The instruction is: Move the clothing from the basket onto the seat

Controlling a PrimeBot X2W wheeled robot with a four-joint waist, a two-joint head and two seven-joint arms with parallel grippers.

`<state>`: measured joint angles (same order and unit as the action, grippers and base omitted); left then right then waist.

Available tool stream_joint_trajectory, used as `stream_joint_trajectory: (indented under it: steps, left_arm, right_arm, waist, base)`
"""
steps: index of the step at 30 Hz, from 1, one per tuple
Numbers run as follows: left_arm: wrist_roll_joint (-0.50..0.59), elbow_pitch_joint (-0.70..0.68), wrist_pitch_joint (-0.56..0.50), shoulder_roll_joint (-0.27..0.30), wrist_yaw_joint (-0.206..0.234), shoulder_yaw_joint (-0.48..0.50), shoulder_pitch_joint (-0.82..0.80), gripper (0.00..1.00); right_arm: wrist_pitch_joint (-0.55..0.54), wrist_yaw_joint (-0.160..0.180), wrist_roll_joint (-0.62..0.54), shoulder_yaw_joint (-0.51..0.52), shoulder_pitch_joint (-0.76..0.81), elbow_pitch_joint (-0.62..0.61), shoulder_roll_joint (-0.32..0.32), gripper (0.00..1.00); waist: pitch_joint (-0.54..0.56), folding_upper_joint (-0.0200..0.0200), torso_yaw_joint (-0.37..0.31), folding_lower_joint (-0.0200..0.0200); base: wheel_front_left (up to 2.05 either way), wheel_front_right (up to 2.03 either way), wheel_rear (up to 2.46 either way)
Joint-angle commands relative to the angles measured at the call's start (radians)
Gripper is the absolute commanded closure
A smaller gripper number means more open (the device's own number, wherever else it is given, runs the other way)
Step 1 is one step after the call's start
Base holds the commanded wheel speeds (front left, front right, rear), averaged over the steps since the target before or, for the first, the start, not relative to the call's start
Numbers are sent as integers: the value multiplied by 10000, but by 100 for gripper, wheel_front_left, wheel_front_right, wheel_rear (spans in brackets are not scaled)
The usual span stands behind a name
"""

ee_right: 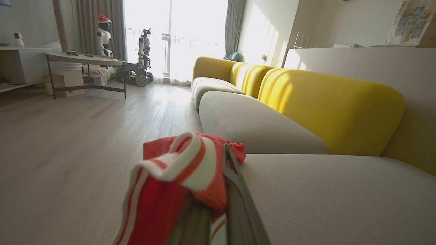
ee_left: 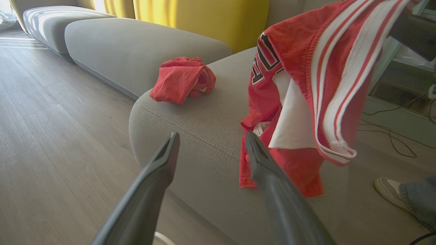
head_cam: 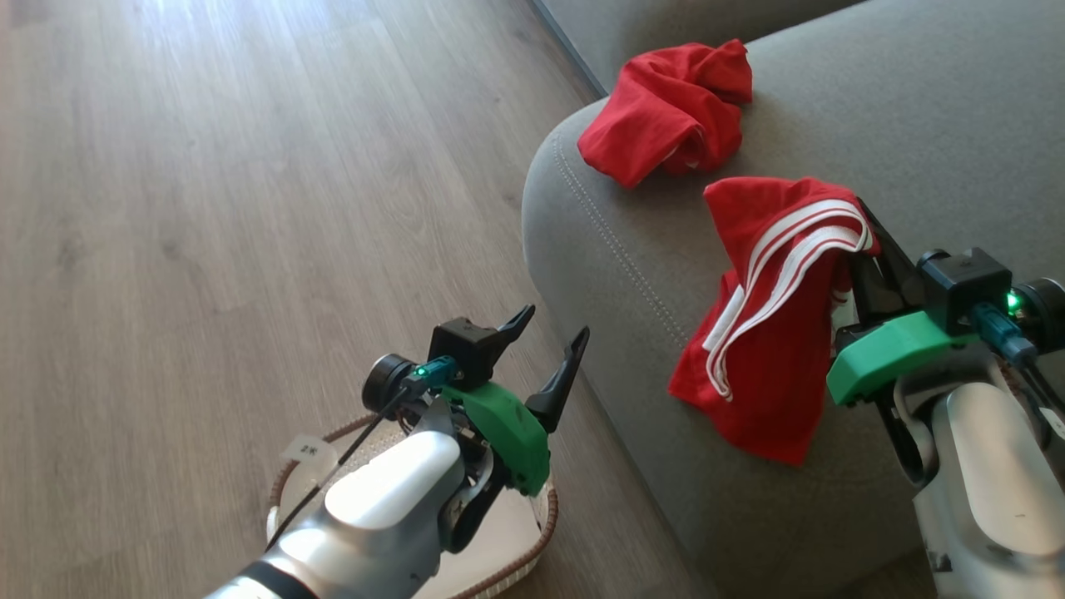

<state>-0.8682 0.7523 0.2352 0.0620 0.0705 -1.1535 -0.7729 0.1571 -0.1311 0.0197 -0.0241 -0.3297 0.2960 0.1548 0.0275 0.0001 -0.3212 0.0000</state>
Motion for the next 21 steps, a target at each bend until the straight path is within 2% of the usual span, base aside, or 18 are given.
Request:
stream_joint_trajectory:
  steps: [1,5,10,14,21]
  left_arm:
    - [86,-181,152,76,-16,195,-479,0]
    - [134,-163,184,18,-59,126,-430,0]
    - [235,-110,213,-21,-59,77,-468,0]
    - [372,-90,237,-30,0,116,-519,0]
    - [789,-54,257,45,83,165,-852,0]
  right_arm:
    - [-78,4,59,-199,-331,-439,51,100]
    - [-205,4,170,-312,-598,-371,158,100]
    - [-361,4,338,-506,-1516,-10,601,100]
    - [-531,4,576,-549,-2707,560,1050,100]
    - [-628,4,647,-323,-5367,2064,2055,100]
  waist:
    - [-116,-1,-43,0]
    - [-254,-1,90,0]
    - [-446,-1,435,0]
    - [-713,-1,740,0]
    - [-1807,-1,1353,0]
  base:
    - [0,0,0]
    - [0,0,0]
    - [0,0,0]
    - [0,0,0]
    - [0,0,0]
